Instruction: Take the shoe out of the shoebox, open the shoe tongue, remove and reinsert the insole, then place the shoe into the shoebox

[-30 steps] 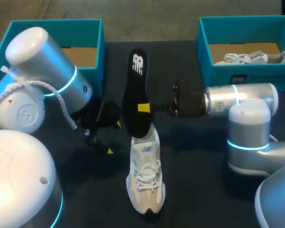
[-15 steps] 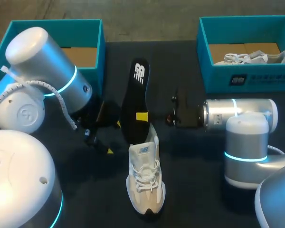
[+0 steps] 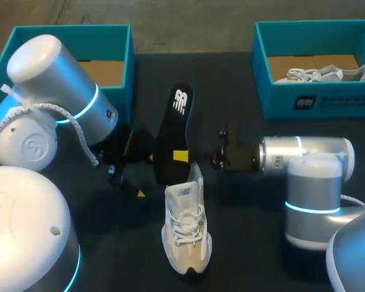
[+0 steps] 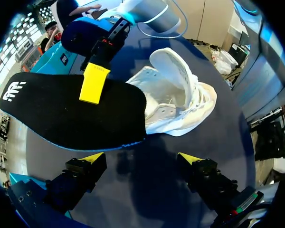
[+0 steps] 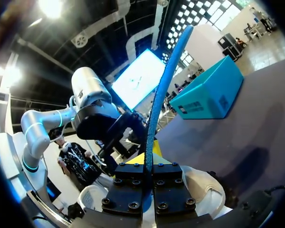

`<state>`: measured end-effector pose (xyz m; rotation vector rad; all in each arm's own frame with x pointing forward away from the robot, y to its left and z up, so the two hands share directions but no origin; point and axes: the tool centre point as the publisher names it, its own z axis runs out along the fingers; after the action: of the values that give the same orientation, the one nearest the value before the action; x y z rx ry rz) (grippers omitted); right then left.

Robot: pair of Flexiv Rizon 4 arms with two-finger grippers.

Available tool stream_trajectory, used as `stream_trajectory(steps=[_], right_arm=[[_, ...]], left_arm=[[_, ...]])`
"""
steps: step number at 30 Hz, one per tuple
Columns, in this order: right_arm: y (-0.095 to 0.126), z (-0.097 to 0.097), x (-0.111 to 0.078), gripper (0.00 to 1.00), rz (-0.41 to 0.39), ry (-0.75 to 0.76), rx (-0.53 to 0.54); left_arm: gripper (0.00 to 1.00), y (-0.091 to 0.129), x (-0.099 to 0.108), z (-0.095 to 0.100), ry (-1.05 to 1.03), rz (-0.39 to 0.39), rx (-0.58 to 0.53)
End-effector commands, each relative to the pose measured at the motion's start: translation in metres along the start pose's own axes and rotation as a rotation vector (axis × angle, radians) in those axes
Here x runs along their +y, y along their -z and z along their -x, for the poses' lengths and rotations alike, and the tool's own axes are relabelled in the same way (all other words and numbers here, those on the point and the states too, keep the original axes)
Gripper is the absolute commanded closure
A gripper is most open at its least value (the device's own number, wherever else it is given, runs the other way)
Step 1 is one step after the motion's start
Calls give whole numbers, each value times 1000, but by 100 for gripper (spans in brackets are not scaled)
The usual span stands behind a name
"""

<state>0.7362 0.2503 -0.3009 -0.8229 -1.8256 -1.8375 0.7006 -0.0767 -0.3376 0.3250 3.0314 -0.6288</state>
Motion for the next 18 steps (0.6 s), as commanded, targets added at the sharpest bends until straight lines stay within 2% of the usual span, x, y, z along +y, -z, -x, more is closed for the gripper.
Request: stream_trajectory(steps=[1, 7, 18], right_arm=[[-5, -1, -4, 100, 8, 1, -7], [-7, -2, -3, 100, 13, 9, -3], [-5, -6, 24, 100, -33, 43, -13]], left_arm=[[0, 0, 0, -1, 0, 3, -2], [0, 0, 0, -1, 0, 3, -2], [0, 0, 0, -1, 0, 3, -2]])
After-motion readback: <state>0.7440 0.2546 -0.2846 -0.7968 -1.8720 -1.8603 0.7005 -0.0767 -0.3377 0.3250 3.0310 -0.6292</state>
